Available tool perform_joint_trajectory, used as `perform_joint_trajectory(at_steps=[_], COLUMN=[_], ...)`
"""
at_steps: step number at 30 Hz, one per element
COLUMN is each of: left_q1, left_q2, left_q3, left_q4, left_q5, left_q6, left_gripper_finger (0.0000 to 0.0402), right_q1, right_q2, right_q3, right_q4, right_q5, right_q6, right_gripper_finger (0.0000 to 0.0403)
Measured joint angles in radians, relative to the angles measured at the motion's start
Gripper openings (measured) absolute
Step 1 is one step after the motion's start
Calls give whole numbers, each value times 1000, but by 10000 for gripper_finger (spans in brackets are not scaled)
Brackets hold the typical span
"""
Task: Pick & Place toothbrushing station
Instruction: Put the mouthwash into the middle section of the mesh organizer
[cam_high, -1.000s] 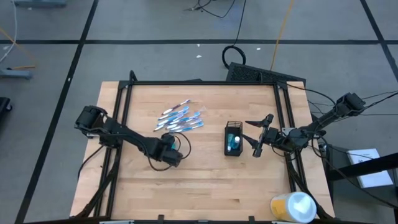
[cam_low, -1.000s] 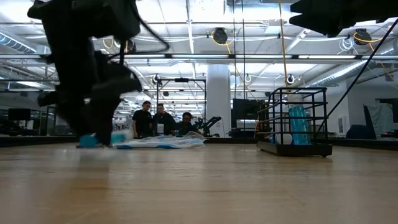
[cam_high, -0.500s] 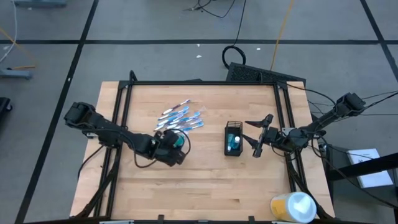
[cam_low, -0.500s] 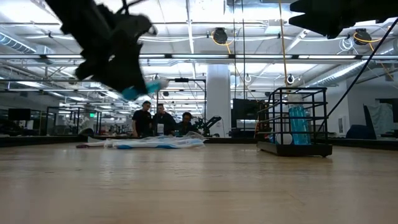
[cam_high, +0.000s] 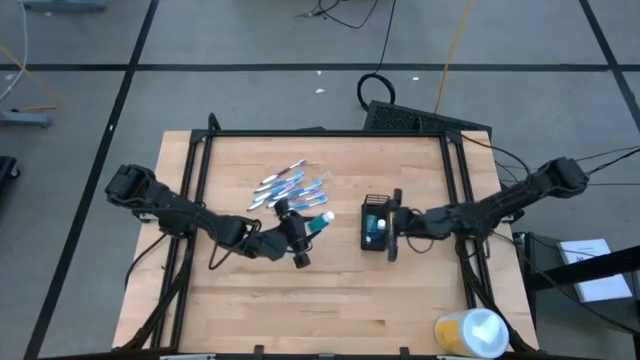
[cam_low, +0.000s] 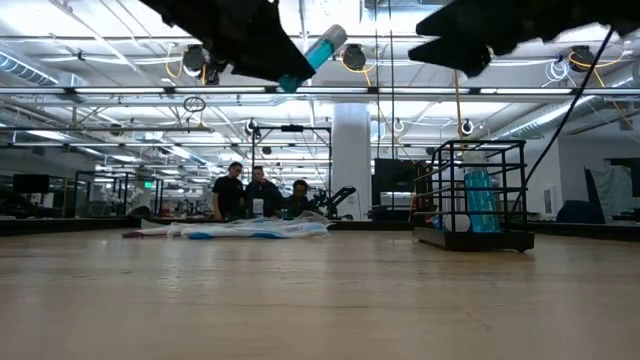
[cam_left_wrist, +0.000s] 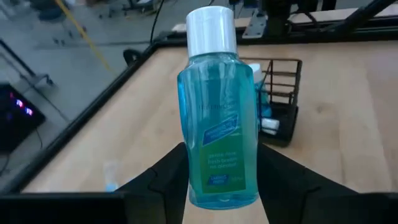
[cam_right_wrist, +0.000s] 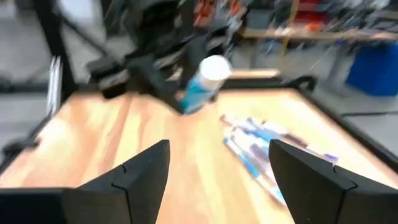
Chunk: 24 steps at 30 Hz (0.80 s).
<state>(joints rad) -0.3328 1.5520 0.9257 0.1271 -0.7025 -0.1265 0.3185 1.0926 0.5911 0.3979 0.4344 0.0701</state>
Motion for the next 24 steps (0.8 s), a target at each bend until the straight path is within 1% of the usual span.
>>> perform_joint_trajectory(at_steps=[4, 6, 9, 12, 16, 21, 24], left_q1=[39, 56, 73, 77, 77, 77, 77], left_q2=[0, 0, 0, 0, 0, 0, 0], left_q3=[0, 0, 0, 0, 0, 0, 0], left_q4=[33, 61, 98, 109, 111, 110, 110], left_q5=[99, 165, 267, 304, 310, 312, 312], left_q6=[47, 72, 101, 128, 151, 148, 148], left_gripper_finger=[163, 163, 163, 163, 163, 163, 163], right_q1=[-23, -38, -64, -93, -130, -162, -173], right_q2=[45, 68, 100, 136, 177, 214, 219], right_q3=[206, 287, 379, 441, 484, 493, 493], right_q4=[-314, -414, -512, -576, -602, -593, -592], right_q5=[-61, -93, -154, -208, -264, -329, -338], right_q6=[-25, -47, -72, -78, -81, -82, -82], right_gripper_finger=[265, 265, 265, 265, 265, 265, 265])
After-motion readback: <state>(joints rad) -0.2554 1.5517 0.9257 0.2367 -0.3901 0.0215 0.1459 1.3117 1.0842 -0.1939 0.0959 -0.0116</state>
